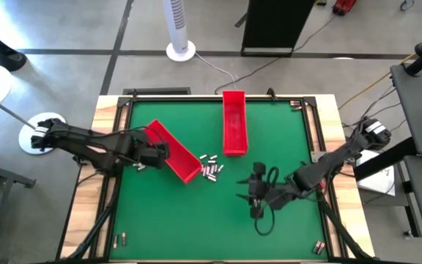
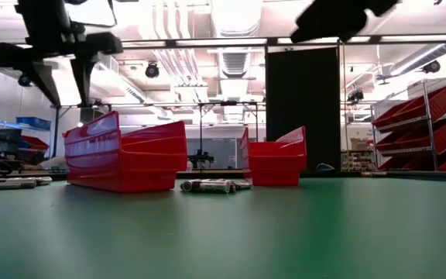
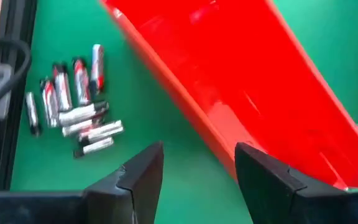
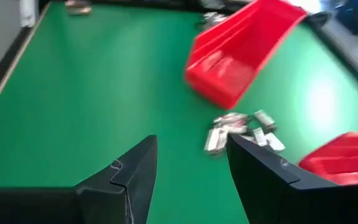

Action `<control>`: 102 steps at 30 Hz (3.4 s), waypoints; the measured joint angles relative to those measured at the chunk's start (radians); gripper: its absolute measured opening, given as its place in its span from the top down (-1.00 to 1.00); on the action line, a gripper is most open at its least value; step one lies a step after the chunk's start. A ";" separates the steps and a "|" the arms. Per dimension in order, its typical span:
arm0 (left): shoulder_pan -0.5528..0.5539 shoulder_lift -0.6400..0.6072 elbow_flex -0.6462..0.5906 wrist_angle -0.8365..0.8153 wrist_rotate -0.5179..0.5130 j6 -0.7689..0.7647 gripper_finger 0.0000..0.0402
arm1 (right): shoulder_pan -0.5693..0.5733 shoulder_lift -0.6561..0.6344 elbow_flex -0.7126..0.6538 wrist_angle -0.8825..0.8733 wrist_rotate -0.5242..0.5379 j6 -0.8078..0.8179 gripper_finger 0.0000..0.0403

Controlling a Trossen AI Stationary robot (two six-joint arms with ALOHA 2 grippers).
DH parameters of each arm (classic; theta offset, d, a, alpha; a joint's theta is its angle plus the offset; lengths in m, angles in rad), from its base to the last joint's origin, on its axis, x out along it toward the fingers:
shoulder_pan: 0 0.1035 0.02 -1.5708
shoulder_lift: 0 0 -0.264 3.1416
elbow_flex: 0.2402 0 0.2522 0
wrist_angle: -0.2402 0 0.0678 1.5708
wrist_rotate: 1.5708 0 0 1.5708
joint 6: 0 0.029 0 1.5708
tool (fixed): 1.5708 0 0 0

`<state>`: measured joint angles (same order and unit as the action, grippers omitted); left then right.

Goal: Sort batteries
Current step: Move the left red bin to the left of the right red bin

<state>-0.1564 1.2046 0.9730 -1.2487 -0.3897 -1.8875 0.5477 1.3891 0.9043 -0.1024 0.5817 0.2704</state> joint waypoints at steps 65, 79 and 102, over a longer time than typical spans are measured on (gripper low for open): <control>0.746 0.366 0.301 0.263 0.203 0.910 1.00 | 0.174 0.323 0.380 -0.718 0.262 0.404 0.34; 0.823 0.560 0.327 0.358 0.307 1.014 1.00 | 0.161 0.288 0.381 -0.612 0.287 0.427 0.28; 0.848 0.550 0.328 0.362 0.269 0.989 0.76 | 0.165 0.293 0.381 -0.615 0.283 0.465 0.19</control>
<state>0.6918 1.7550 1.3010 -0.8864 -0.1210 -0.8986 0.7132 1.6821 1.2853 -0.7170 0.8646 0.7353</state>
